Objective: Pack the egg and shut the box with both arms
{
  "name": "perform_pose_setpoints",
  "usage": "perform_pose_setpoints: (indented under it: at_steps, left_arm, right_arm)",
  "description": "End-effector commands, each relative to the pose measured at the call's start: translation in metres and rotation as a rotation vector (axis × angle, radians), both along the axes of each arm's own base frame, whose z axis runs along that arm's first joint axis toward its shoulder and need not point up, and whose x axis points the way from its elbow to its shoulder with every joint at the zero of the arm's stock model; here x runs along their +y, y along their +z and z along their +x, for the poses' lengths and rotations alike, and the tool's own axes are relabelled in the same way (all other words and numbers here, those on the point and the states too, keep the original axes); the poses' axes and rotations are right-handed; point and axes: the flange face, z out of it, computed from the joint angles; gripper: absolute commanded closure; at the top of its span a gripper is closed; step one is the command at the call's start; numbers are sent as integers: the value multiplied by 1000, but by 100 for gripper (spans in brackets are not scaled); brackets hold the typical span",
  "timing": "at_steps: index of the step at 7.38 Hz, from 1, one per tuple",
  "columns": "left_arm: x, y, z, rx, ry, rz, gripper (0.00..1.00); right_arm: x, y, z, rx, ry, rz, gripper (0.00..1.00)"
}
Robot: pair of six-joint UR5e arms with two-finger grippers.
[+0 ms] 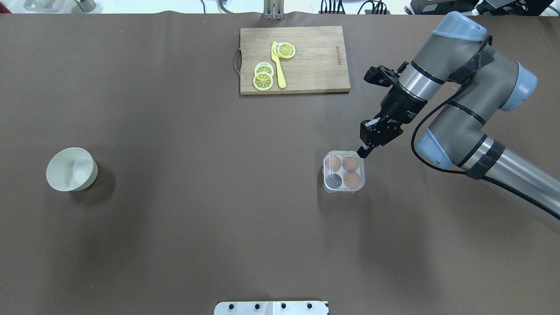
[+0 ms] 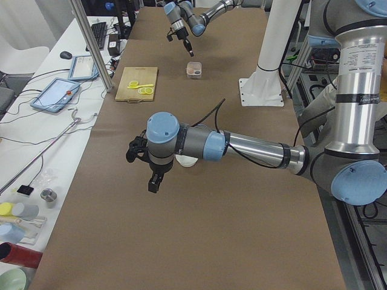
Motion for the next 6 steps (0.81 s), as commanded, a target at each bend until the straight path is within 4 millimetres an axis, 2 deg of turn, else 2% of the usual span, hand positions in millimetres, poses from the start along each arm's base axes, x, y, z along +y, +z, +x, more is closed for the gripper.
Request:
perform_pose_setpoints:
  at_steps: [1, 2, 3, 4, 5, 6]
  left_arm:
    - [0, 0, 0, 0, 0, 1, 3]
    - [1, 1, 0, 0, 0, 0, 3]
    - [1, 1, 0, 0, 0, 0, 3]
    - [1, 1, 0, 0, 0, 0, 3]
    - [2, 4, -1, 0, 1, -3, 3]
    - [8, 16, -1, -8, 38, 12, 3]
  right_arm:
    - [-27, 1, 42, -2, 75, 7, 83]
    - [-43, 4, 68, 2, 121, 11, 80]
    - [-61, 13, 95, 11, 171, -1, 67]
    - [-72, 24, 115, 26, 208, -21, 47]
    - [-82, 40, 145, 48, 261, -31, 40]
    - [-95, 56, 166, 102, 331, -13, 26]
